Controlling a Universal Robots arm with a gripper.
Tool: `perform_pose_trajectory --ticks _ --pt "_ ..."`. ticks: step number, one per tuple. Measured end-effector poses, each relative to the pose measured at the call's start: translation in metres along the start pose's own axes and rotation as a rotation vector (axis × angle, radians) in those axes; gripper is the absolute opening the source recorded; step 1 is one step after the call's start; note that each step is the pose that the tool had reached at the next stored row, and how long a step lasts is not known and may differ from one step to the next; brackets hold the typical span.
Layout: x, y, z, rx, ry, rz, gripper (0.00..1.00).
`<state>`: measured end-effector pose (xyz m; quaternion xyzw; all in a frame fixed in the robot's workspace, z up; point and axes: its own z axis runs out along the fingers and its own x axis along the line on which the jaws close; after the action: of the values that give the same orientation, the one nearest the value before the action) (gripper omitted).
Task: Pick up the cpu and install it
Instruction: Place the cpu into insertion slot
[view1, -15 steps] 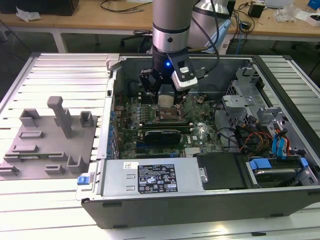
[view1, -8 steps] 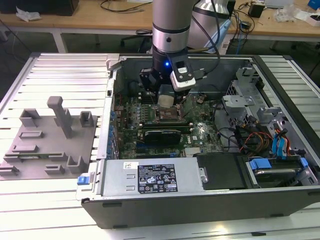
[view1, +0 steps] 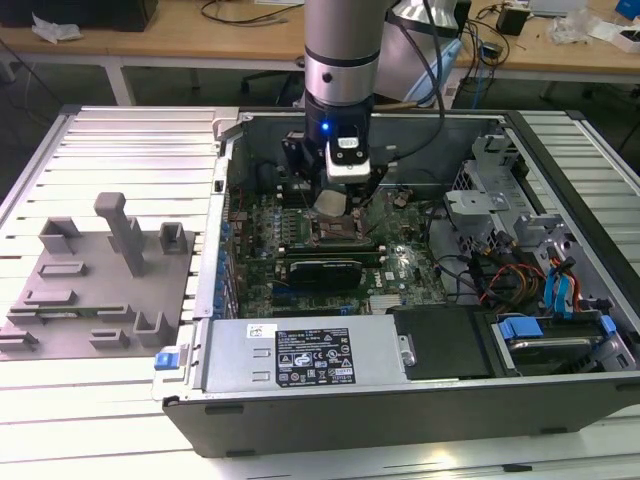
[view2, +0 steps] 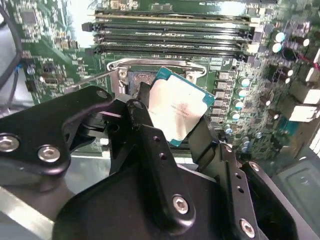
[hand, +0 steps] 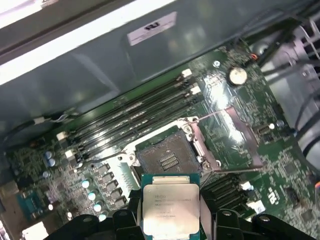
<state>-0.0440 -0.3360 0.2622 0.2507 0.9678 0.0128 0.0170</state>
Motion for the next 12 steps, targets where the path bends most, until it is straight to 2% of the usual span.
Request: perform_pose_trajectory --ticks 4,10,12 --pt "0.0 0.0 0.0003 0.0019 -0.0023 0.067 0.55" --pt "0.0 0.0 0.0012 0.0056 -0.007 0.21 0.55" --pt "0.0001 -0.0001 0.0014 0.0065 -0.0081 0.244 0.55"
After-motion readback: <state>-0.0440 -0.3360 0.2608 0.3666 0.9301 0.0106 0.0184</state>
